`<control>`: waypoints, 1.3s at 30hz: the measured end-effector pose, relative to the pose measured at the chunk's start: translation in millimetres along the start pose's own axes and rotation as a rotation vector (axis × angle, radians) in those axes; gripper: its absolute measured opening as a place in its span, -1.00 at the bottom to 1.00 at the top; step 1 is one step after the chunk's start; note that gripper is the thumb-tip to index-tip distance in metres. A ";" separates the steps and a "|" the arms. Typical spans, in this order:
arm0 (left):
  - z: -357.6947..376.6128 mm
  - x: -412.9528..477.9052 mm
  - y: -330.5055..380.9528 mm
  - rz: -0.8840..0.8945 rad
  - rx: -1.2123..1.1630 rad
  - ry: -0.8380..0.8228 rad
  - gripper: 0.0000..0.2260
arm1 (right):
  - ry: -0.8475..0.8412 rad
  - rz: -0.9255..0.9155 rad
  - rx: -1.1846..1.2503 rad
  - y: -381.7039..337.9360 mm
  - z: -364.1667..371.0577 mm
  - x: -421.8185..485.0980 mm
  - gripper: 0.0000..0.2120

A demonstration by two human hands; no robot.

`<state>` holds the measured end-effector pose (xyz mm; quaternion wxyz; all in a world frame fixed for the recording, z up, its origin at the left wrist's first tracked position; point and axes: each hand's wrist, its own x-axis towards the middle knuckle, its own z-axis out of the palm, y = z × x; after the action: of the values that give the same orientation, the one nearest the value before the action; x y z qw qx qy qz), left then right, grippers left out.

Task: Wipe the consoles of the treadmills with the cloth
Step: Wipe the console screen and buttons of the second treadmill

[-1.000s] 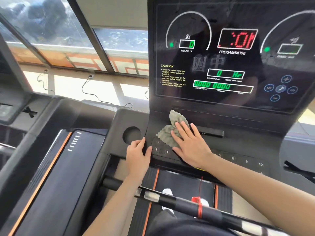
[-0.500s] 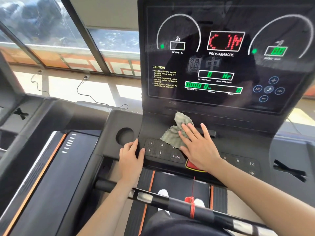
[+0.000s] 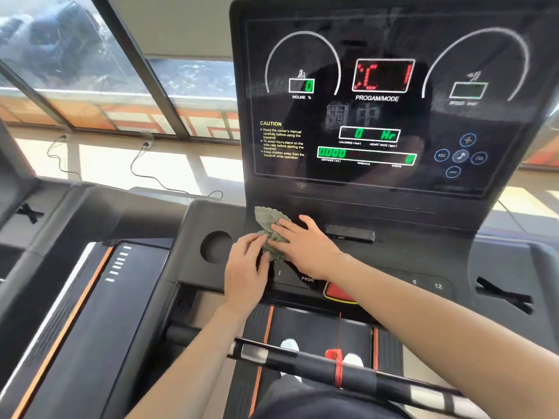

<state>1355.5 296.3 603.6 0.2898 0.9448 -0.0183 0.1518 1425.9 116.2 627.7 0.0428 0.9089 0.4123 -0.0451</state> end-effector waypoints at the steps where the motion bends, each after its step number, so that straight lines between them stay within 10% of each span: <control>1: 5.9 4.7 1.2 0.044 -0.006 -0.056 -0.64 | 0.018 -0.012 -0.005 5.6 -0.6 -7.1 -0.44; 14: 26.6 66.6 -0.1 0.271 0.234 -0.040 -0.84 | 0.279 0.248 -0.164 44.1 -0.3 -30.9 -0.78; 20: 11.4 54.5 -18.8 0.116 0.210 -0.072 -0.73 | 0.171 0.065 -0.020 17.3 8.7 -14.3 -0.37; 31: 10.3 10.0 -39.4 -0.124 -0.017 -0.139 -0.66 | 0.138 0.439 0.157 -7.9 27.5 -47.2 -0.42; 39: -3.6 2.4 -50.4 -0.109 -0.138 -0.244 -0.59 | 0.008 0.175 0.151 -18.3 6.6 7.2 -0.47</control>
<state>1363.0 340.3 579.9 0.3576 0.9336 -0.0127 0.0182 1416.5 132.9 619.6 -0.0237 0.9422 0.3271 -0.0687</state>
